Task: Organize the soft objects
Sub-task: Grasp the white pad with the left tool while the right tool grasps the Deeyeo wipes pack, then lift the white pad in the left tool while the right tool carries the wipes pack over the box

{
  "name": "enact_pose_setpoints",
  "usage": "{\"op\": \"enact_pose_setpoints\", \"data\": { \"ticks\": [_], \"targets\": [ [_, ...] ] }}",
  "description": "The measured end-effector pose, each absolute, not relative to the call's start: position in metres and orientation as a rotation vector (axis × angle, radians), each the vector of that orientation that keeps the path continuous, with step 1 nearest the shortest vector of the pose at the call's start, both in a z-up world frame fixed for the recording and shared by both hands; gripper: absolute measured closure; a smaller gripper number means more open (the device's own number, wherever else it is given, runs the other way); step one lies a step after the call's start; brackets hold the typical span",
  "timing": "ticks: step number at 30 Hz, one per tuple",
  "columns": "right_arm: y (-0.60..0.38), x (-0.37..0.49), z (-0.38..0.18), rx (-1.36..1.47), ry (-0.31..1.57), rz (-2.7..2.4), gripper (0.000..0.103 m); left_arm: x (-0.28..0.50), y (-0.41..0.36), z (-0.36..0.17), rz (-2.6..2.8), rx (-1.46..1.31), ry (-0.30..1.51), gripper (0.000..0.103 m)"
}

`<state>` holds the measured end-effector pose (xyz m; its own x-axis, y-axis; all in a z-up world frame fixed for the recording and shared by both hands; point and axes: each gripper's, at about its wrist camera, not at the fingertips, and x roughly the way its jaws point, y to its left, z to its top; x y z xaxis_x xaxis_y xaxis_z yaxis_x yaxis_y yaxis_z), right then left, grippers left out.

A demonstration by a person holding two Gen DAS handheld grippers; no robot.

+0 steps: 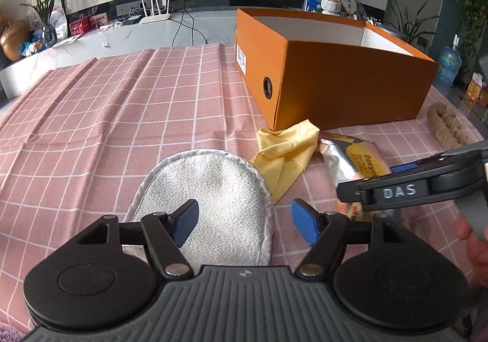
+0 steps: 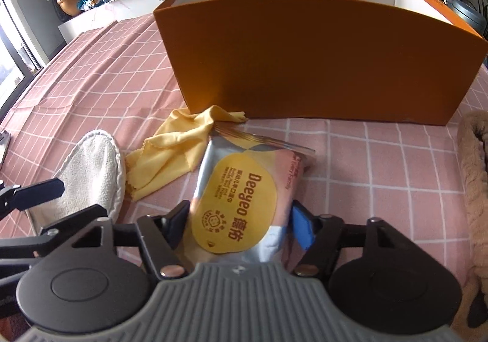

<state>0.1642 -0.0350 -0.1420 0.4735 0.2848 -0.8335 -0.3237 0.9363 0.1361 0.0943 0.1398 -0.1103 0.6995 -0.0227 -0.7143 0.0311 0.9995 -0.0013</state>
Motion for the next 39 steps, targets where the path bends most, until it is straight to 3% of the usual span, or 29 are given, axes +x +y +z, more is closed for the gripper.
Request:
{"op": "enact_pose_setpoints", "data": {
  "ticks": [8, 13, 17, 19, 23, 25, 28, 31, 39],
  "targets": [
    [-0.074, 0.148, -0.141, -0.090, 0.990, 0.351, 0.040, 0.100, 0.120, -0.128, 0.044, 0.118, 0.817, 0.016],
    [-0.080, 0.147, -0.142, -0.069, 0.983, 0.356, 0.039, 0.102, 0.121, -0.133, 0.100, 0.136, 0.852, 0.021],
    [-0.080, 0.148, -0.144, -0.058, 0.982, 0.357, 0.036, 0.100, 0.126, -0.133, 0.092, 0.101, 0.858, 0.030],
    [-0.081, 0.148, -0.144, -0.051, 0.982, 0.358, 0.035, 0.101, 0.132, -0.132, 0.074, 0.048, 0.862, 0.042],
    [-0.084, 0.149, -0.142, -0.037, 0.975, 0.354, 0.032, 0.100, 0.130, -0.131, 0.063, 0.043, 0.856, 0.055],
    [-0.084, 0.149, -0.142, -0.034, 0.977, 0.354, 0.032, 0.099, 0.130, -0.130, 0.058, 0.039, 0.852, 0.069],
    [-0.083, 0.149, -0.145, -0.033, 0.988, 0.361, 0.037, 0.098, 0.134, -0.127, 0.048, -0.003, 0.850, 0.081],
    [-0.082, 0.148, -0.144, -0.045, 0.979, 0.366, 0.040, 0.097, 0.140, -0.124, 0.057, -0.035, 0.837, 0.087],
    [-0.084, 0.141, -0.135, -0.050, 0.957, 0.389, 0.048, 0.085, 0.144, -0.098, 0.068, -0.083, 0.768, 0.089]
  ]
}}
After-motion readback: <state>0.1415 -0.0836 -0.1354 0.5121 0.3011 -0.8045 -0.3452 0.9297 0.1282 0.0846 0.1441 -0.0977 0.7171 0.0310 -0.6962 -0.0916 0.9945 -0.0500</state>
